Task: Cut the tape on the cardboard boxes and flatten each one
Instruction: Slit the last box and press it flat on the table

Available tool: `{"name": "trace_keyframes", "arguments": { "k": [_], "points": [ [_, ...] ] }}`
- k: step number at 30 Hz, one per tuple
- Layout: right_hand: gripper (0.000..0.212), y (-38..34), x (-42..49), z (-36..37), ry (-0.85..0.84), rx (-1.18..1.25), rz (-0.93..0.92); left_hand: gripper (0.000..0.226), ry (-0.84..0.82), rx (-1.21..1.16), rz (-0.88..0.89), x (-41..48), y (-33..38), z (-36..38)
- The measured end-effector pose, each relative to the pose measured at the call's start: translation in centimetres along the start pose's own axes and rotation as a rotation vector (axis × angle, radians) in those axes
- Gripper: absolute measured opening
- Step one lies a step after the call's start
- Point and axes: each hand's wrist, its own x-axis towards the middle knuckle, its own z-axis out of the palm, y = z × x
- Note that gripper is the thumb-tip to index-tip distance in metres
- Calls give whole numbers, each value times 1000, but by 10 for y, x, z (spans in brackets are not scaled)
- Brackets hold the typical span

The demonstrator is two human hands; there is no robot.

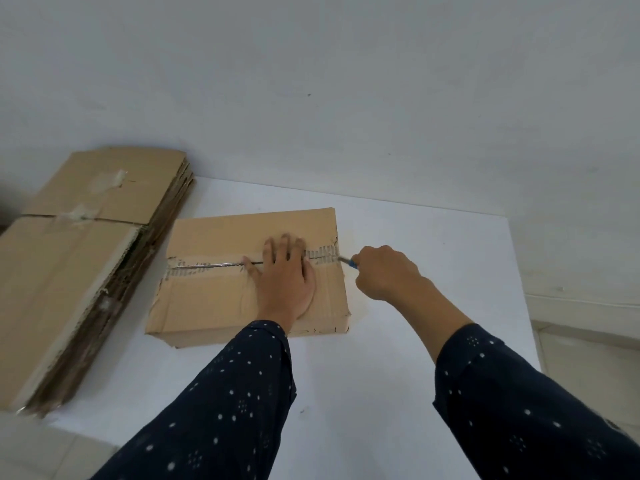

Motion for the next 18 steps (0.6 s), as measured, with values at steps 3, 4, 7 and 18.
{"name": "trace_keyframes", "arguments": {
  "k": [3, 4, 7, 18],
  "points": [
    [34, 7, -6, -8, -56, -52, -21, 49, 3, -9, 6, 0, 0, 0],
    [36, 10, -6, -11, -79, -36, -30, 49, 6, -10, 8, 0, 0, 0],
    [42, 27, 0, -10, -48, 111, -11, 49, 7, -11, 8, 1, -1, 1],
    [59, 69, 4, 75, -4, 202, 169, 44, 53, -63, 18, 1, -4, 2]
  ]
}}
